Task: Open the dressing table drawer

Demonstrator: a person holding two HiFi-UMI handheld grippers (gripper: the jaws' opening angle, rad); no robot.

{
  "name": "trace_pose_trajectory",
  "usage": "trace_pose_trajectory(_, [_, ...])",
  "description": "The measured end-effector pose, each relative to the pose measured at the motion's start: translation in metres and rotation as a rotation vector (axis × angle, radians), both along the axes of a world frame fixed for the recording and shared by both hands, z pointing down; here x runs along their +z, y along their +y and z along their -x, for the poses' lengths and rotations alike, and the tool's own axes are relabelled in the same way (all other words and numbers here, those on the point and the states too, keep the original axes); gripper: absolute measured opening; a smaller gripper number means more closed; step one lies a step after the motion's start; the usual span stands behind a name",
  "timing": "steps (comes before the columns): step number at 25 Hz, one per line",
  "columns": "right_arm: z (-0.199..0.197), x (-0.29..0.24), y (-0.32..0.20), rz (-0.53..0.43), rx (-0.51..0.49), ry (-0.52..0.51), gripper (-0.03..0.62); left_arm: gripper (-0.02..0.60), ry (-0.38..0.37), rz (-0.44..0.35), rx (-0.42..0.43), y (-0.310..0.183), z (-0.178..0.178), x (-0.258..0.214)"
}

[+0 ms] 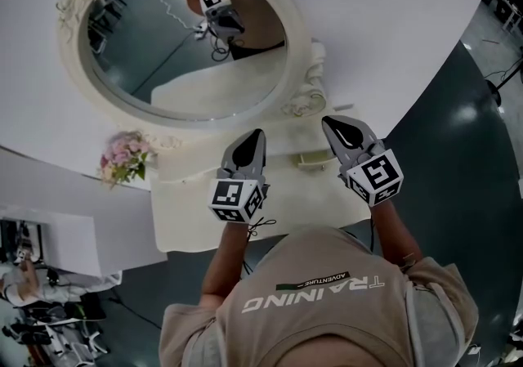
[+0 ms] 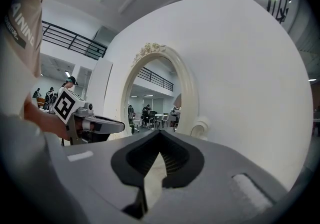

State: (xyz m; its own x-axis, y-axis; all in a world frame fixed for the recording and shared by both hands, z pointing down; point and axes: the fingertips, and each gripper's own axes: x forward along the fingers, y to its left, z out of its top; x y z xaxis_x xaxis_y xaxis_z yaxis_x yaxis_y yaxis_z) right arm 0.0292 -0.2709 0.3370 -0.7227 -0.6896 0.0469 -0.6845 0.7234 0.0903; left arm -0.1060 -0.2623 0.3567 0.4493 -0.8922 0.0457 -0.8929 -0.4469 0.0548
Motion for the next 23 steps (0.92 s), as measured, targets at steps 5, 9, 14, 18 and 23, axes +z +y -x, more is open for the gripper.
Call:
trace_pose_trajectory(5, [0.002, 0.004, 0.003, 0.015, -0.007, 0.003, 0.002, 0.018, 0.008, 0.01, 0.008, 0.004, -0.002, 0.004])
trace_pose_trajectory(9, [0.002, 0.007, 0.006, 0.022, -0.007, 0.007, 0.002, 0.018, 0.016, 0.015, 0.004, 0.007, -0.003, 0.006])
trace_pose_trajectory(14, [0.001, 0.009, 0.007, 0.031, -0.002, -0.002, 0.002, 0.018, 0.015, 0.023, 0.009, 0.009, -0.004, 0.007])
trace_pose_trajectory(18, [0.0, 0.011, 0.005, 0.036, 0.007, -0.012, 0.002, 0.018, 0.014, 0.026, 0.013, 0.01, -0.005, 0.009])
trace_pose_trajectory(23, [0.004, 0.013, 0.002, -0.016, 0.013, 0.074, 0.002, 0.018, 0.019, 0.024, 0.008, 0.006, -0.004, 0.009])
